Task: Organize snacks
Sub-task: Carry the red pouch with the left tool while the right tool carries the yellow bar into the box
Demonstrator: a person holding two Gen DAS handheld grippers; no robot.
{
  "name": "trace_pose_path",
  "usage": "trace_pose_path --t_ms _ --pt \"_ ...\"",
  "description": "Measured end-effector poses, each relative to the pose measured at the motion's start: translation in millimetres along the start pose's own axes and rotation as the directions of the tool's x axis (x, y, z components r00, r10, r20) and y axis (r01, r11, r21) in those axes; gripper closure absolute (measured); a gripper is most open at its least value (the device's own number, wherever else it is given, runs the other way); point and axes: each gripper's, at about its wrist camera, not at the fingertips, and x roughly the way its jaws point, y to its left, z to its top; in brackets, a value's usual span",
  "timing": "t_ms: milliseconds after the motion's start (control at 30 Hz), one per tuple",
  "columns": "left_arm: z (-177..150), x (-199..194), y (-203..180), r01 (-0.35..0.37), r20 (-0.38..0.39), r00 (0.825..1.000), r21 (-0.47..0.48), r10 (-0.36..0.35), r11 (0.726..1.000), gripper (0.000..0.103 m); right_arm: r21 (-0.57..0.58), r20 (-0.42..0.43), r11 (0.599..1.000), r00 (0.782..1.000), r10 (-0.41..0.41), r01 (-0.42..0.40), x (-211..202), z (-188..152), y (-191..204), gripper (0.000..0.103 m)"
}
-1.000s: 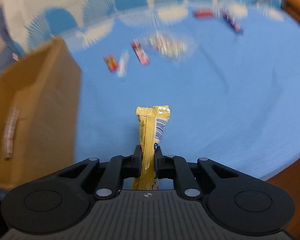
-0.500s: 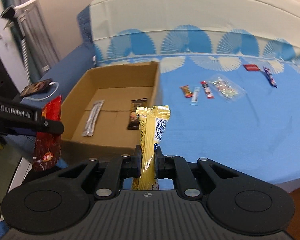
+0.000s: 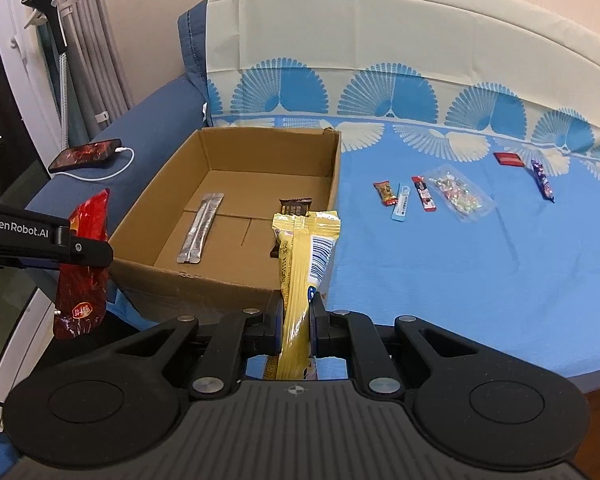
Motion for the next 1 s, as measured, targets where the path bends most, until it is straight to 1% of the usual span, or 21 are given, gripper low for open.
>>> trace_pose_path --t_ms 267,433,633,1000 --pt "17.0 5.9 15.2 -0.030 0.016 0.999 -0.032 0.031 0.999 0.046 -0.032 0.043 0.999 0.999 0.013 -0.012 3.7 24.2 9.6 0.090" --pt "30.4 13.6 19.9 -0.039 0.018 0.999 -0.037 0.040 0.999 0.046 -0.044 0.047 0.998 0.998 0.034 -0.032 16.2 40.3 17.2 0.090" --pt "44.0 29.4 17.9 -0.048 0.004 0.999 -0.032 0.049 0.998 0.046 -0.060 0.019 0.997 0.998 0.057 -0.055 39.8 51.5 24.6 0.090" --pt "68.9 72.5 14.2 -0.063 -0.036 0.997 -0.017 0.063 0.998 0.046 -0.037 -0.051 0.997 0.997 0.064 -0.066 89.1 65.7 24.3 0.090"
